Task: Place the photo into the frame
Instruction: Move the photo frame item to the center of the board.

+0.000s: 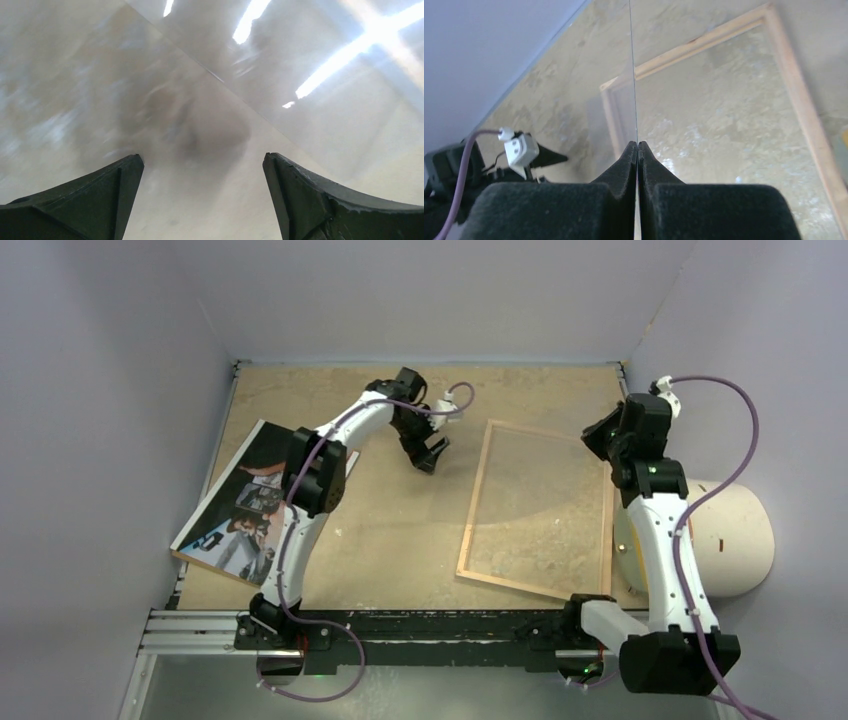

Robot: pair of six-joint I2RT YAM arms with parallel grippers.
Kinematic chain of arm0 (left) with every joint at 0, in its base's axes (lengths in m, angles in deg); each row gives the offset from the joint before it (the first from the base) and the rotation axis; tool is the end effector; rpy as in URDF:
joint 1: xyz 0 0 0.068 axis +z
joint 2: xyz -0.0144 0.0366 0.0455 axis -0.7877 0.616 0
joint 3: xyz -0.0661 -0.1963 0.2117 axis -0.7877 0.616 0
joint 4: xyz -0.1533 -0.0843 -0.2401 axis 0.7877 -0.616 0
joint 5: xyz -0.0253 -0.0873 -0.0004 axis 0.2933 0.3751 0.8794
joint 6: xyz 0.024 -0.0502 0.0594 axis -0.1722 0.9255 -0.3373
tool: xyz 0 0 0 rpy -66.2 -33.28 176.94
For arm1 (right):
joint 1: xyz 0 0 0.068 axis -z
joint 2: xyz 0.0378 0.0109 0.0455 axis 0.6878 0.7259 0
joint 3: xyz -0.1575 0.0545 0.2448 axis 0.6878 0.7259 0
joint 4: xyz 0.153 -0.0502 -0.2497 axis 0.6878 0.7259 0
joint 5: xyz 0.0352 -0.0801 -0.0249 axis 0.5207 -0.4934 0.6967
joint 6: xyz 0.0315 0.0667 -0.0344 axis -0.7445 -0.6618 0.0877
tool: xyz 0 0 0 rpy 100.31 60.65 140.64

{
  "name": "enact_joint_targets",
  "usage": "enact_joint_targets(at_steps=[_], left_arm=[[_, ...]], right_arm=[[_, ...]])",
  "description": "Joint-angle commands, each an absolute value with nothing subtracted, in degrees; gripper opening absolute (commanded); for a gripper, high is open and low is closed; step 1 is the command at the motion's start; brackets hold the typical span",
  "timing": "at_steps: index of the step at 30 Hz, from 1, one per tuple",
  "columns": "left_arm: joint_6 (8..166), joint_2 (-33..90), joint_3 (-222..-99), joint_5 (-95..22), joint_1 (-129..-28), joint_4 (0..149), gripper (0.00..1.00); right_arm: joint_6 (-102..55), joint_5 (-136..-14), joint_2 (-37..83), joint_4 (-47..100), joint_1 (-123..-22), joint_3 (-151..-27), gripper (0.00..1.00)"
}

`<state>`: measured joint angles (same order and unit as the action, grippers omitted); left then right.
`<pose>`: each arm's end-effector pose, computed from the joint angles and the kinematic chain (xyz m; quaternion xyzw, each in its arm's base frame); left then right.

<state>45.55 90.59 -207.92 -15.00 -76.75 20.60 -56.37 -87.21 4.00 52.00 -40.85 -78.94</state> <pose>0.4992 -0.2691 0.1465 0.4747 0.8266 -0.2470 0.1744 0.2971 -0.0187 0.3878 0.3196 0.7693 0.1465 0.5334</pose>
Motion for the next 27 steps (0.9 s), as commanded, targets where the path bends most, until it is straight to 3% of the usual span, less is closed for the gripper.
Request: enact_joint_targets(at_steps=[1, 8, 10, 13, 18, 23, 27], left_arm=[[43.85, 89.46, -207.92, -12.76, -79.90, 16.21, 1.00], [43.87, 83.74, -201.63, -14.50, -80.10, 19.36, 1.00], [43.11, 83.82, -199.71, -15.81, -80.38, 20.19, 1.00], [41.76, 84.94, -197.20, -19.28, -81.17, 21.45, 1.00], [41.42, 86.37, -196.32, -19.09, -81.28, 19.57, 0.96], [42.20, 83.78, -191.53, -17.57, -81.33, 20.35, 0.93], [42.91, 81.23, -188.35, -15.08, -81.29, 21.22, 0.91]], right_arm=[[-55.51, -97.47, 2.53, 52.51, -39.95, -77.40, 0.00], [-56.16, -92.73, 10.39, 45.84, -39.86, -73.20, 0.00], [-55.36, -91.81, 12.46, 45.67, -39.86, -73.47, 0.26], [-54.76, -91.56, 14.76, 45.18, -39.86, -74.27, 0.57], [-53.51, -95.19, 17.37, 48.54, -39.86, -80.16, 0.98], [-55.20, -89.70, 14.05, 51.22, -39.90, -81.13, 0.99], [-64.31, -76.80, 5.85, 48.33, -43.90, -68.55, 0.99]])
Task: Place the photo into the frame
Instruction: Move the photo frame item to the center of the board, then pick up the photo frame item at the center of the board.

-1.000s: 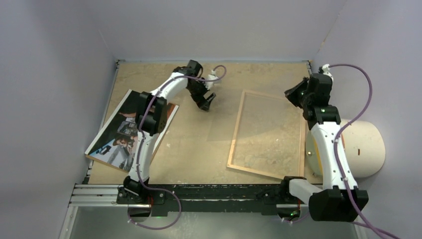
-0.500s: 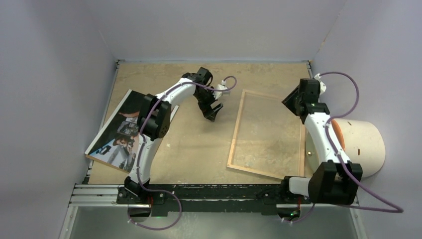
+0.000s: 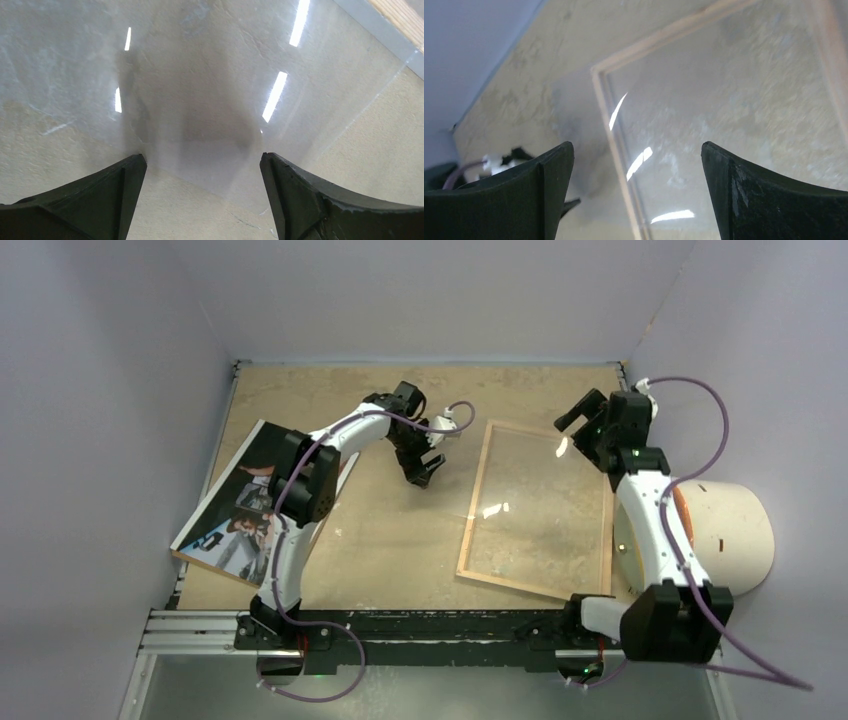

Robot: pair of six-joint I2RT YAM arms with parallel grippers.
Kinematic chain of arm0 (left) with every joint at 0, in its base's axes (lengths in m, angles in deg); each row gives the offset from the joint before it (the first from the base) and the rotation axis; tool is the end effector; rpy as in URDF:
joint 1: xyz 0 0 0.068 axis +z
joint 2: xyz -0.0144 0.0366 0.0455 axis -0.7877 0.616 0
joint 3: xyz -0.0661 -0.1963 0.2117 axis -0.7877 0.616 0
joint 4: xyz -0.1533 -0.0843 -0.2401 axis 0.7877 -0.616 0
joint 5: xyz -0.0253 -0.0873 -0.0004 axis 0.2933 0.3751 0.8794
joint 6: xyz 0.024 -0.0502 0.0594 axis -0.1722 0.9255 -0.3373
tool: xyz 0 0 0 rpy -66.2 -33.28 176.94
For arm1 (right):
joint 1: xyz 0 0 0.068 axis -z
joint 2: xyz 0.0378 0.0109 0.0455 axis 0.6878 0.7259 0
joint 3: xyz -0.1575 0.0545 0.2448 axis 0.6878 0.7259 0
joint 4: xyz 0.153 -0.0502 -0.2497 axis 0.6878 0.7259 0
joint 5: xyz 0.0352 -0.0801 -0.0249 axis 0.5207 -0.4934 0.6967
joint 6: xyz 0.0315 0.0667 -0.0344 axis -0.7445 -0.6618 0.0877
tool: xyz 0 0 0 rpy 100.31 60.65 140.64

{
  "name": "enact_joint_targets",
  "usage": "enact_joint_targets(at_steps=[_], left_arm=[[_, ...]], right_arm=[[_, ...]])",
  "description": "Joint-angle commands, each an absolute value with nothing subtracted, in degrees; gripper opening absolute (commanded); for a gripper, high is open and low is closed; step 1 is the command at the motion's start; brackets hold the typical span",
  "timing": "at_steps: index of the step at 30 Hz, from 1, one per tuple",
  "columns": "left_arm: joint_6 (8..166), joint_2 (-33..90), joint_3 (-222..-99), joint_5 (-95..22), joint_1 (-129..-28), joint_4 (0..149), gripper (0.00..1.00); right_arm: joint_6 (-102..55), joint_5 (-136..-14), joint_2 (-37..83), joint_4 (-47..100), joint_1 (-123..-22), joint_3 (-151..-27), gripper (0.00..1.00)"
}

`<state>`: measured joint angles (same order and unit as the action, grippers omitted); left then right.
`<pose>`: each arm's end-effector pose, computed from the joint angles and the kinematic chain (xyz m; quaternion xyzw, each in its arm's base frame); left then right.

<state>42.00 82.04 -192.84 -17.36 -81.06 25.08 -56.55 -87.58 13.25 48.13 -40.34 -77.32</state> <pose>0.4431 -0.2838 0.1409 0.5278 0.8027 -0.2297 0.1558 0.3409 -0.0242 0.3364 0.3357 0.7973 0.1248 0.4858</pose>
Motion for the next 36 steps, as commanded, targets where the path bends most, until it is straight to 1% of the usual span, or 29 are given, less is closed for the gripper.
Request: enact_joint_targets(at_steps=[1, 5, 8, 11, 15, 18, 20, 26, 30, 36], left_arm=[[43.06, 80.76, -187.83, -14.39, -81.32, 21.14, 0.91], [43.58, 79.28, -185.96, -11.81, -81.30, 21.21, 0.91], [43.31, 78.63, -185.01, -11.43, -81.26, 21.07, 0.90], [43.10, 78.11, -184.38, -10.99, -80.82, 20.80, 0.90], [42.95, 78.27, -184.47, -10.60, -80.45, 20.07, 0.89], [42.75, 78.34, -184.73, -10.53, -80.36, 19.63, 0.89], [42.37, 78.41, -184.74, -10.64, -80.36, 19.19, 0.88], [41.36, 78.88, -185.08, -10.99, -80.36, 18.06, 0.86], [40.94, 79.25, -185.69, -10.38, -80.36, 17.08, 0.85], [40.91, 79.76, -186.24, -9.66, -80.51, 16.02, 0.84]], right_arm=[[-67.21, -76.82, 3.44, 48.10, -47.13, -65.40, 0.99], [-85.57, -76.82, -7.06, 43.33, -60.31, -50.76, 0.99], [-97.61, -80.97, -11.73, 39.61, -70.35, -43.04, 0.99], [-105.36, -86.64, -11.97, 38.55, -78.88, -39.99, 0.99], [-111.86, -94.06, -5.79, 34.03, -87.29, -38.88, 0.99], [-113.86, -98.05, 0.94, 31.98, -89.34, -39.13, 0.99], [-115.59, -101.96, 3.04, 31.16, -90.09, -38.68, 0.98], [-122.02, -113.97, 3.84, 28.83, -91.01, -33.94, 0.96], [-125.70, -121.32, 2.98, 22.63, -91.01, -29.19, 0.94], [-130.12, -125.53, 7.40, 13.65, -91.03, -25.48, 0.90]])
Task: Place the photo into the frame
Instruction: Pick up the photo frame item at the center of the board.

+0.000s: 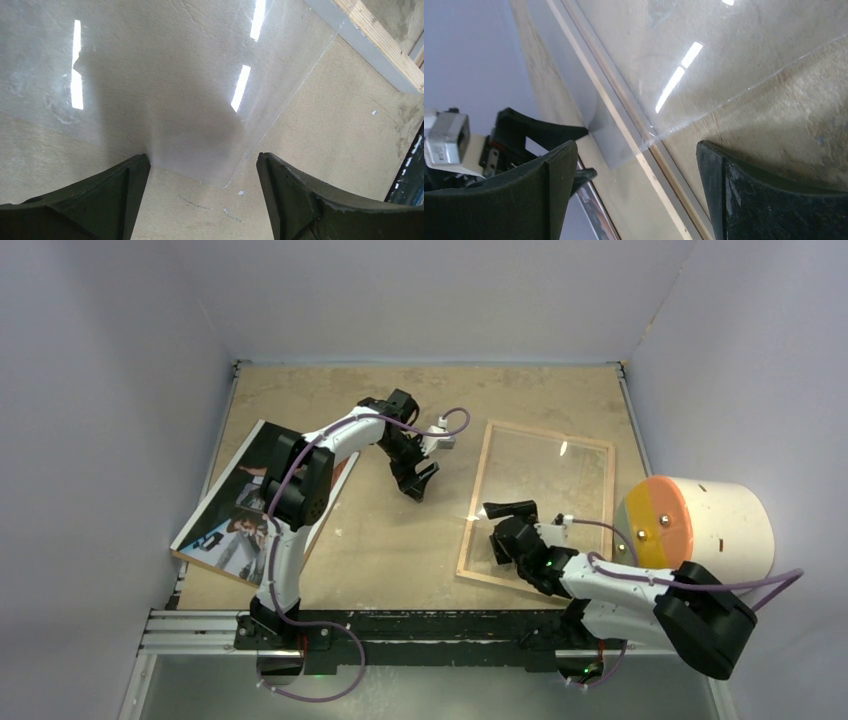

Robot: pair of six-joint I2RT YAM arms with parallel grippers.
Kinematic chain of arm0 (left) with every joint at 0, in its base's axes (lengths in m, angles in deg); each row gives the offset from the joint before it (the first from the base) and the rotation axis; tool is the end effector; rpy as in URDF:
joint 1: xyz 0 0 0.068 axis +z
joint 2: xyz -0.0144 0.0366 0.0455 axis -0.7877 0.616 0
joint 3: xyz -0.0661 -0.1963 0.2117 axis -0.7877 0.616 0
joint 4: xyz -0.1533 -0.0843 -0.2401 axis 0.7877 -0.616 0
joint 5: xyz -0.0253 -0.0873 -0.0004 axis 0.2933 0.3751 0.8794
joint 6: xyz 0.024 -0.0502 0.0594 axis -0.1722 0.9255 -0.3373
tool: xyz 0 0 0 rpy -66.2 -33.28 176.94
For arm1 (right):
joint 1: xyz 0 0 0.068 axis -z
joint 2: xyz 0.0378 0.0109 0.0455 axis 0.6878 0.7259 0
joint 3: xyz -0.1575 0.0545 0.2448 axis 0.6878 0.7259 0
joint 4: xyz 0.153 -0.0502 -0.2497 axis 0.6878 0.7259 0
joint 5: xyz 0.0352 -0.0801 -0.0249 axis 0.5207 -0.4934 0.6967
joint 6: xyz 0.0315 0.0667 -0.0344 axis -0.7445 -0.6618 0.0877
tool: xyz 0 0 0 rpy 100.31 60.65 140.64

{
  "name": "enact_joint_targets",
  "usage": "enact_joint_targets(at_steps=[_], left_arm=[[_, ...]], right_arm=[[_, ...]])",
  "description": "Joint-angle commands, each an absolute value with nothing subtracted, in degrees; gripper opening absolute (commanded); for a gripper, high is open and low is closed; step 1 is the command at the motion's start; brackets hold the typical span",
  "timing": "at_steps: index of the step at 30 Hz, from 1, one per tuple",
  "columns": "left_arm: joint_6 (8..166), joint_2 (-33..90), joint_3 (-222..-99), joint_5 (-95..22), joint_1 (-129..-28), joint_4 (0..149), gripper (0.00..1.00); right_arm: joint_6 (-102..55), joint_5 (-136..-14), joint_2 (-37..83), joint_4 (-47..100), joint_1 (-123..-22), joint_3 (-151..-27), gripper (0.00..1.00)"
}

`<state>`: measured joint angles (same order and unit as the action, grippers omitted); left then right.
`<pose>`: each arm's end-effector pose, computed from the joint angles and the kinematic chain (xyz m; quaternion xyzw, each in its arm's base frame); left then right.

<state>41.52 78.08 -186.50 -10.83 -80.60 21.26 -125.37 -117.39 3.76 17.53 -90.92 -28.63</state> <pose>0.4123 -0.2701 0.1417 0.5172 0.7992 -0.2871 0.1066 0.1816 0.1389 0.1201 0.5488 0.6749 0.3510 0.3464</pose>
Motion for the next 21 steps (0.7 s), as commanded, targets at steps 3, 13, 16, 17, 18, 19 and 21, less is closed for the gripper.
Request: enact_joint_targets(at_steps=[3, 13, 16, 17, 18, 19, 21], left_arm=[[40.49, 80.01, -186.19, -9.65, -80.54, 15.24, 0.84], [39.83, 79.67, -186.82, -8.97, -81.03, 12.59, 0.82], [39.83, 79.21, -186.92, -8.67, -81.24, 12.01, 0.82], [39.79, 79.10, -186.98, -8.63, -81.24, 11.66, 0.81], [39.69, 79.01, -186.98, -8.60, -81.30, 11.31, 0.81], [39.67, 78.88, -186.98, -8.50, -81.32, 11.09, 0.81], [39.62, 78.50, -186.94, -8.50, -81.31, 10.72, 0.81]], right_arm=[[-131.79, -126.54, 10.78, 6.56, -91.01, -23.09, 0.88], [-127.60, -130.13, 13.05, -8.52, -91.07, -20.33, 0.57], [-126.29, -131.82, 12.46, -9.49, -91.01, -20.89, 0.39], [-125.93, -132.48, 12.55, -10.03, -91.01, -21.14, 0.32], [-125.08, -133.45, 12.56, -10.53, -91.01, -21.52, 0.26], [-124.40, -134.06, 12.44, -10.60, -90.99, -21.97, 0.20], [-122.55, -134.89, 12.09, -10.35, -90.94, -23.12, 0.15]])
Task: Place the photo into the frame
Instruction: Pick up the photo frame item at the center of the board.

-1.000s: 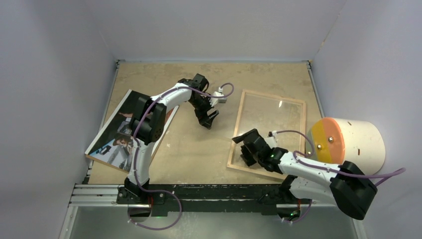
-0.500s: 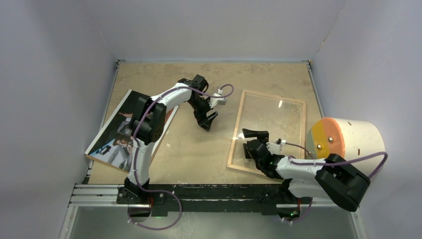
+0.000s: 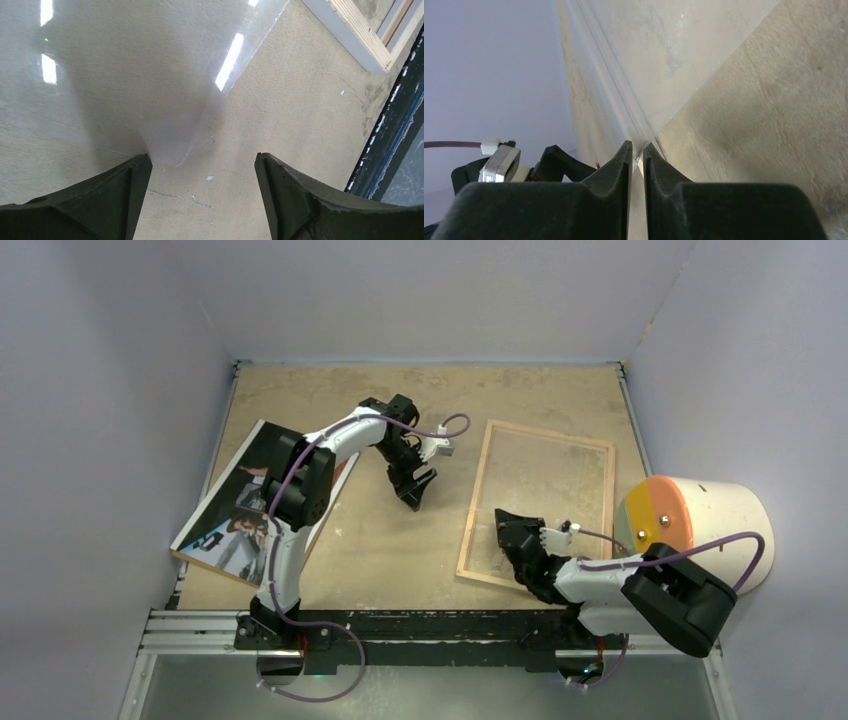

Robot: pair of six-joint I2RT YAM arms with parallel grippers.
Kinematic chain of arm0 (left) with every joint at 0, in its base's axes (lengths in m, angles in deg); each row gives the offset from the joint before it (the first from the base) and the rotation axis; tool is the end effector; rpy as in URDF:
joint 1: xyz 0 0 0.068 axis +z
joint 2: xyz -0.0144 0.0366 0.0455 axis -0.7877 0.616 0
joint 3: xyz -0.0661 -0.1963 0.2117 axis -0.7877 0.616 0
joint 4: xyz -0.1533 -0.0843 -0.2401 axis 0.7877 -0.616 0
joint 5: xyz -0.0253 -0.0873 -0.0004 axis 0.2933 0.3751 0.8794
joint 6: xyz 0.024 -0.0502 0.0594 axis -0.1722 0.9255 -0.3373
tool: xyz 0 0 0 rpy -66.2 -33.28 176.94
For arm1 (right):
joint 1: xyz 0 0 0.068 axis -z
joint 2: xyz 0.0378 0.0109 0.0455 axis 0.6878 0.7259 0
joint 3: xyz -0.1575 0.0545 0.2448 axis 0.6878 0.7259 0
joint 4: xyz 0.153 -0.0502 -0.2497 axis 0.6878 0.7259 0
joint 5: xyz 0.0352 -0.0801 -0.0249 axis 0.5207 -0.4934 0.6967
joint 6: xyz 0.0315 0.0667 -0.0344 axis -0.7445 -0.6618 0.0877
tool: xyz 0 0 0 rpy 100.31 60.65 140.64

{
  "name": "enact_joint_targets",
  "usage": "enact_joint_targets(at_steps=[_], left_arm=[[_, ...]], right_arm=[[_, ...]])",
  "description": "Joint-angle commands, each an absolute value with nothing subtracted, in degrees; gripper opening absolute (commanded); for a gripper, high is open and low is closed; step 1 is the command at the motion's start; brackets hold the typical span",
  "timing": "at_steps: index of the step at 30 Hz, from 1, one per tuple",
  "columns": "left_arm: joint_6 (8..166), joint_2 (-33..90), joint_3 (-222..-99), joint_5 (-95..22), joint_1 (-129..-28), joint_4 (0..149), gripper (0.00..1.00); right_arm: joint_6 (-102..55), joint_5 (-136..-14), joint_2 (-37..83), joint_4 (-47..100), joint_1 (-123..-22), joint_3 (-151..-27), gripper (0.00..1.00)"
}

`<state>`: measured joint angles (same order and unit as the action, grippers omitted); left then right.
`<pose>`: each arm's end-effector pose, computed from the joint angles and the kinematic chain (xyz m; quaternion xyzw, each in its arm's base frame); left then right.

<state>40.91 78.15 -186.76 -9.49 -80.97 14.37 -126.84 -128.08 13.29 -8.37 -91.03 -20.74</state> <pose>0.3969 -0.2667 0.1412 0.5101 0.8038 -0.3018 0.0519 0.1803 0.1231 0.0960 0.5794 0.5839 0.3889 0.4150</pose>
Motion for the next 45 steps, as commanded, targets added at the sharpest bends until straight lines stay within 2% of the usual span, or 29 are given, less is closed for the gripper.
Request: enact_joint_targets(at_steps=[1, 3, 5, 7, 9, 13, 17, 25, 31, 37, 45], left_arm=[[39.58, 78.44, -186.88, -8.50, -81.28, 10.49, 0.81], [39.47, 78.03, -187.28, -8.50, -81.33, 9.78, 0.80], [39.13, 77.16, -188.54, -9.25, -81.27, 8.40, 0.81], [38.60, 75.75, -191.05, -9.93, -80.59, 6.47, 0.85], [39.05, 73.87, -194.63, -10.23, -78.24, 5.15, 0.96], [41.85, 71.08, -200.64, -10.03, -73.09, 5.58, 0.98], [46.10, 68.95, -198.66, -10.20, -71.82, 10.06, 0.99], [53.04, 64.05, -183.68, -9.80, -79.83, 22.78, 1.00], [68.71, 64.58, -177.19, -10.50, -85.22, 42.86, 1.00], [83.44, 66.39, -174.16, -9.06, -87.67, 61.73, 1.00], [82.81, 72.27, -175.05, -18.39, -93.72, 65.80, 1.00]], right_arm=[[-121.10, -135.25, 11.65, -10.28, -90.92, -23.48, 0.14], [-117.12, -136.03, 10.45, -10.07, -90.84, -24.78, 0.09], [-110.04, -136.84, 8.65, -10.09, -90.71, -26.82, 0.00], [-100.90, -137.19, 6.55, -7.33, -90.67, -30.92, 0.00], [-91.49, -137.01, 4.96, -4.86, -90.56, -35.07, 0.00], [-75.58, -134.43, 1.28, 1.68, -89.18, -44.63, 0.00], [-65.07, -128.96, -0.05, 8.64, -83.86, -55.96, 0.00], [-58.60, -115.96, 5.20, 22.84, -70.78, -74.79, 0.00], [-55.70, -115.06, 8.49, 32.52, -69.20, -85.09, 0.00], [-52.56, -118.82, 7.07, 35.97, -68.00, -86.67, 0.00], [-49.70, -120.51, 6.75, 37.05, -66.06, -87.53, 0.00]])
